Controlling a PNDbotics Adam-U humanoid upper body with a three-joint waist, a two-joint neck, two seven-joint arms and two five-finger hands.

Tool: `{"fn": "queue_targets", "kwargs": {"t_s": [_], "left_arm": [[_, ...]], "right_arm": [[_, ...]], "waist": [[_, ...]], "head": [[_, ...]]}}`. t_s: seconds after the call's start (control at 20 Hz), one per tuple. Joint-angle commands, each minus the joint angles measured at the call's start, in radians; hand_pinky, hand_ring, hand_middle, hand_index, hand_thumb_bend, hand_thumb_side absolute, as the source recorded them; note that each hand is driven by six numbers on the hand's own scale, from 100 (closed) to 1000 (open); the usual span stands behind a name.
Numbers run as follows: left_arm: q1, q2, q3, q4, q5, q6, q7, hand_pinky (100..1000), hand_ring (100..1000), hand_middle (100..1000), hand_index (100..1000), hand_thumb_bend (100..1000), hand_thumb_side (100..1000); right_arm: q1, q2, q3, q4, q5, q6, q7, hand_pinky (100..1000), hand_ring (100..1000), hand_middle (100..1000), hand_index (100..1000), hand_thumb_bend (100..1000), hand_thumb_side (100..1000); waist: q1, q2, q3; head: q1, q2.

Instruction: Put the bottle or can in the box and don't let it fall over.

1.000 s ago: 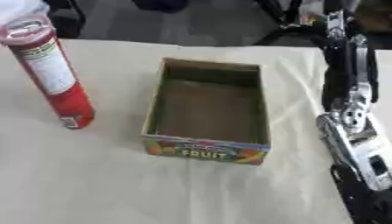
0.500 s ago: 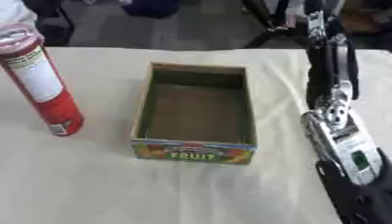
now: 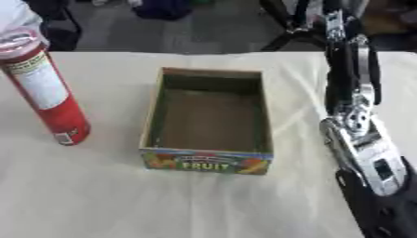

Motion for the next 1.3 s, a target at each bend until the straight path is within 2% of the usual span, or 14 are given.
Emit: {"fn": "queue_targets", "kwargs": {"t_s": [0.05, 0.4, 0.6, 0.85, 0.9, 1.05, 1.15, 1.3], "left_arm": [[-0.06, 0.124, -0.015, 0.003, -0.075, 0.024, -0.057, 739, 740, 817, 887, 282, 608], [-0.176, 0.309, -0.097, 0.069, -0.212, 0.121, -0.291, 772, 790, 831, 903, 350, 640], [-0.258, 0.357, -0.143, 0.123, -0.316, 0.12, -0.463, 793, 829, 843, 906, 404, 642], [-0.376, 0.341, -0.213, 0.225, -0.438, 0.081, -0.715, 813, 872, 862, 914, 410, 681], [-0.392, 0.332, -0.219, 0.246, -0.454, 0.075, -0.764, 822, 889, 872, 921, 387, 727], [-0.445, 0.299, -0.226, 0.31, -0.489, 0.067, -0.927, 832, 906, 881, 928, 362, 756], [-0.473, 0.279, -0.223, 0.341, -0.51, 0.061, -0.99, 836, 910, 882, 929, 366, 753], [-0.51, 0.248, -0.229, 0.383, -0.54, 0.053, -1.038, 843, 922, 888, 934, 385, 751]], "right_arm": [[-0.004, -0.025, -0.001, -0.005, 0.004, 0.001, 0.006, 844, 834, 868, 822, 367, 766], [0.014, -0.043, 0.004, 0.005, 0.005, 0.007, 0.012, 844, 831, 867, 821, 365, 770], [0.024, -0.056, 0.005, 0.007, 0.006, 0.01, 0.015, 844, 830, 866, 821, 363, 770], [0.023, -0.064, 0.012, 0.009, 0.005, 0.014, 0.024, 845, 829, 865, 821, 361, 771], [0.022, -0.065, 0.013, 0.009, 0.005, 0.015, 0.026, 845, 828, 864, 821, 370, 774], [0.02, -0.069, 0.016, 0.009, 0.005, 0.017, 0.032, 845, 827, 862, 821, 362, 770], [0.02, -0.07, 0.017, 0.01, 0.005, 0.019, 0.033, 845, 827, 862, 821, 362, 771], [0.018, -0.07, 0.02, 0.01, 0.004, 0.021, 0.037, 845, 825, 859, 820, 362, 770]], "waist": [[0.007, -0.025, 0.002], [0.018, -0.04, 0.009], [0.022, -0.048, 0.015], [0.022, -0.055, 0.019], [0.022, -0.056, 0.019], [0.022, -0.06, 0.018], [0.021, -0.062, 0.018], [0.019, -0.066, 0.017]], "head": [[-0.001, 0.009], [0.001, 0.038], [-0.003, 0.049], [-0.004, 0.05], [-0.004, 0.05], [-0.002, 0.047], [-0.002, 0.045], [-0.001, 0.042]]}}
